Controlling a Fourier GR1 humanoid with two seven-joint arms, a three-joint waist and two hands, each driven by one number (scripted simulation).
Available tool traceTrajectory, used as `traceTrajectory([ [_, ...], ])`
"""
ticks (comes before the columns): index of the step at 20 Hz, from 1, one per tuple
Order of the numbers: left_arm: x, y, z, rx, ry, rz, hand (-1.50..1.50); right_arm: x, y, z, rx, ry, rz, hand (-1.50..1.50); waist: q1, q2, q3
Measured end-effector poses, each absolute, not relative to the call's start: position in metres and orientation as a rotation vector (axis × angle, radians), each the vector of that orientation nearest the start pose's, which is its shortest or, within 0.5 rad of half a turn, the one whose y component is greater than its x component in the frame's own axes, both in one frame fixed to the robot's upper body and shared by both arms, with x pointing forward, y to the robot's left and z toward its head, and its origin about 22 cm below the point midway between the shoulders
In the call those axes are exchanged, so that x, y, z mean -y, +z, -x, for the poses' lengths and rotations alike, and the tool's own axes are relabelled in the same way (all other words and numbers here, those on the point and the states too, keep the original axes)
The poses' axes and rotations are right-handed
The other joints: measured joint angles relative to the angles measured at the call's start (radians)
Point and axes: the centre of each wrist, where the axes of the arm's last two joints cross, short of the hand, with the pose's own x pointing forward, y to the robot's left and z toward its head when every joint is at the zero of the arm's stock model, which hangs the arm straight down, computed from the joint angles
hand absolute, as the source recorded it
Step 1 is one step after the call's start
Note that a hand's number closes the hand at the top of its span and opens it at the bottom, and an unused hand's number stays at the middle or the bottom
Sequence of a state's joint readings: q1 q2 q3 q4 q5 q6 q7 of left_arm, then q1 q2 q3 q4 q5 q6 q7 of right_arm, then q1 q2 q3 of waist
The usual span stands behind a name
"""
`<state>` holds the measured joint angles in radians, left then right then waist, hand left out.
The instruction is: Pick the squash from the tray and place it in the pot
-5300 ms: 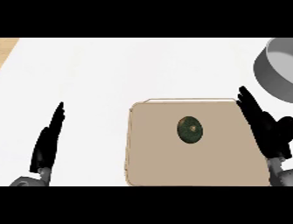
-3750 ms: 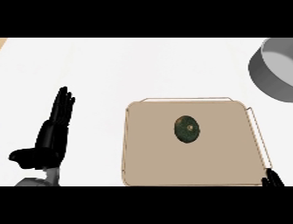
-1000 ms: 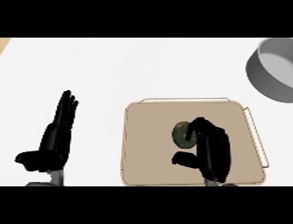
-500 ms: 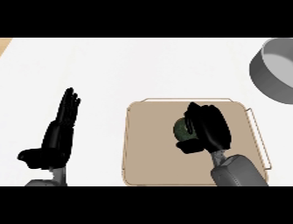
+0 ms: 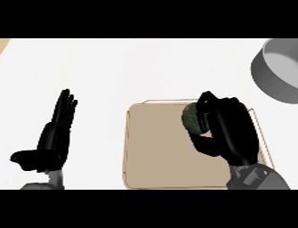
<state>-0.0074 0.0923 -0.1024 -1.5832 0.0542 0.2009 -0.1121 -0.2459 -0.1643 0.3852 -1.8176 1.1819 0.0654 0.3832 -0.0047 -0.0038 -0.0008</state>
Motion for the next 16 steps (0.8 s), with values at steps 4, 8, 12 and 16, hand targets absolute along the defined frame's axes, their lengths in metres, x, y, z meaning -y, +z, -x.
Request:
traceTrajectory([
  [4,-0.233,0.005,-0.237,1.696,0.04,-0.116,0.0,0.15,0.129,-0.239,1.604,0.966,1.189,1.5,0.002,0.001,0.0],
  [8,-0.227,0.006,-0.235,1.702,0.031,-0.115,0.0,0.169,0.146,-0.241,1.561,0.88,1.275,1.5,0.003,0.002,0.001],
  [12,-0.224,-0.004,-0.233,1.703,0.037,-0.112,0.0,0.196,0.154,-0.25,1.514,0.804,1.336,1.5,0.004,0.003,0.001],
  [16,-0.227,0.0,-0.237,1.701,0.038,-0.111,0.0,0.227,0.166,-0.266,1.466,0.751,1.375,1.5,0.005,0.004,0.001],
])
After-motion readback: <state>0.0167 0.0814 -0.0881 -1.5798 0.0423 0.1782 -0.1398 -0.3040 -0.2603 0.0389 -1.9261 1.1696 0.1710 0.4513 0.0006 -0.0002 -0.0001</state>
